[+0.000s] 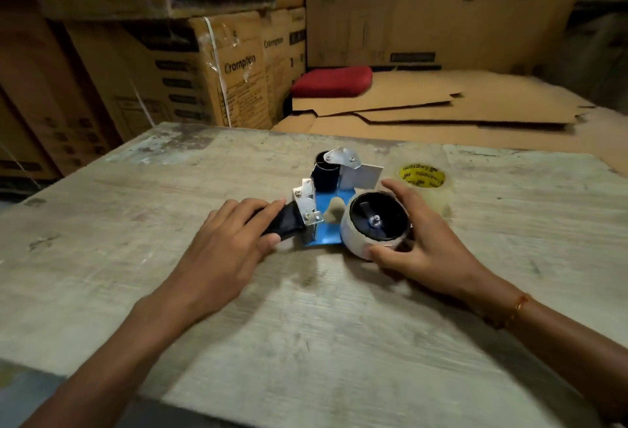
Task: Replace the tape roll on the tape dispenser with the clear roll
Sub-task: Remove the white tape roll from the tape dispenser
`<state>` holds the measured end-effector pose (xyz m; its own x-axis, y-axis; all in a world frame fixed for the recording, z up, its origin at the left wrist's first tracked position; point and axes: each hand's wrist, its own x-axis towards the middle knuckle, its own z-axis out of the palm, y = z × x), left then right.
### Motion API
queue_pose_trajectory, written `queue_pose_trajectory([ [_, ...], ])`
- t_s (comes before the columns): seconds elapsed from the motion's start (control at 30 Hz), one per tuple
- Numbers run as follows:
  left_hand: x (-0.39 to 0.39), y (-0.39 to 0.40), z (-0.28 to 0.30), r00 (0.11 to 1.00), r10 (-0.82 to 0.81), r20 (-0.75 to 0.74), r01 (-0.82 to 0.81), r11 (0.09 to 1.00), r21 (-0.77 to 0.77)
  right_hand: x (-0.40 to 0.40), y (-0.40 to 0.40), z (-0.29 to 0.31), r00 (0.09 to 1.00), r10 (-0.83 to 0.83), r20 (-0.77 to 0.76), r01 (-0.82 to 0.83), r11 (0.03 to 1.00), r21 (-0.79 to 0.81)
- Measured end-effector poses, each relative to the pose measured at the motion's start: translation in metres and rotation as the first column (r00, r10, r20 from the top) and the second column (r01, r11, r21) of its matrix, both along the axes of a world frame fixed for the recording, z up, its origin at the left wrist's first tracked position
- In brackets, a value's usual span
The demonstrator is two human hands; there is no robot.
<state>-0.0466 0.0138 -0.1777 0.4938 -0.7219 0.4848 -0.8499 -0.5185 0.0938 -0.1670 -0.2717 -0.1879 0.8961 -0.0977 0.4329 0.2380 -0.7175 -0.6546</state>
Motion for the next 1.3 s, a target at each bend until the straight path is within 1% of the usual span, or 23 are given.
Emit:
queue_pose_trajectory([
  [0.07,-0.011,0.005,-0.001,1.0,-0.028,-0.005,0.028,0.999,-0.022,-0.014,0.007,0.001,1.0,0.004,-0.008,-0.003,0.994,0.113],
  [0.1,-0.017,0.007,-0.002,0.999,-0.043,-0.006,0.043,0.999,-0.034,-0.021,0.011,0.002,1.0,-0.011,-0.004,0.011,0.99,0.14],
  [0.17,-0.028,0.012,0.0,0.997,-0.08,-0.023,0.078,0.995,-0.054,-0.035,0.02,0.005,0.998,-0.055,0.009,0.052,0.983,0.176],
  [0.23,-0.037,0.017,0.005,0.992,-0.106,-0.075,0.099,0.991,-0.088,-0.048,0.028,0.01,0.995,-0.098,0.01,0.094,0.974,0.204],
  [0.3,-0.042,0.021,0.013,0.984,-0.116,-0.134,0.099,0.987,-0.13,-0.057,0.032,0.017,0.991,-0.132,-0.005,0.13,0.967,0.217],
  [0.37,-0.044,0.022,0.023,0.979,-0.129,-0.159,0.108,0.985,-0.136,-0.062,0.034,0.026,0.986,-0.164,-0.025,0.165,0.955,0.247],
  [0.53,-0.031,0.025,0.042,0.981,-0.125,-0.146,0.126,0.992,-0.003,-0.074,0.047,0.036,0.974,-0.215,-0.07,0.226,0.946,0.234],
  [0.63,-0.025,0.03,0.034,0.987,-0.121,-0.109,0.124,0.992,0.022,-0.084,0.061,0.031,0.971,-0.221,-0.093,0.237,0.945,0.227],
  [0.73,-0.025,0.035,0.016,0.984,-0.125,-0.129,0.135,0.988,0.071,-0.091,0.073,0.022,0.957,-0.257,-0.135,0.274,0.953,0.127],
  [0.8,-0.026,0.039,0.008,0.983,-0.114,-0.147,0.129,0.987,0.095,-0.094,0.081,0.016,0.952,-0.28,-0.127,0.29,0.955,0.064],
  [0.87,-0.025,0.039,0.007,0.984,-0.101,-0.146,0.115,0.989,0.092,-0.097,0.088,0.012,0.951,-0.283,-0.126,0.29,0.956,0.04],
  [0.93,-0.027,0.037,0.012,0.979,-0.093,-0.181,0.107,0.992,0.071,-0.1,0.091,0.009,0.954,-0.262,-0.148,0.271,0.962,0.046],
  [1.03,-0.036,0.026,0.021,0.965,-0.122,-0.234,0.138,0.989,0.051,-0.103,0.089,0.007,0.96,-0.215,-0.18,0.233,0.969,0.086],
  [1.1,-0.043,0.011,0.024,0.96,-0.09,-0.264,0.117,0.989,0.091,-0.102,0.088,0.007,0.964,-0.184,-0.193,0.209,0.97,0.121],
  [1.2,-0.044,-0.012,0.025,0.951,-0.01,-0.31,0.064,0.984,0.163,-0.1,0.091,0.007,0.964,-0.18,-0.195,0.208,0.969,0.134],
  [1.3,-0.04,-0.024,0.025,0.959,0.037,-0.279,0.034,0.97,0.243,-0.1,0.092,0.006,0.964,-0.19,-0.184,0.222,0.961,0.168],
])
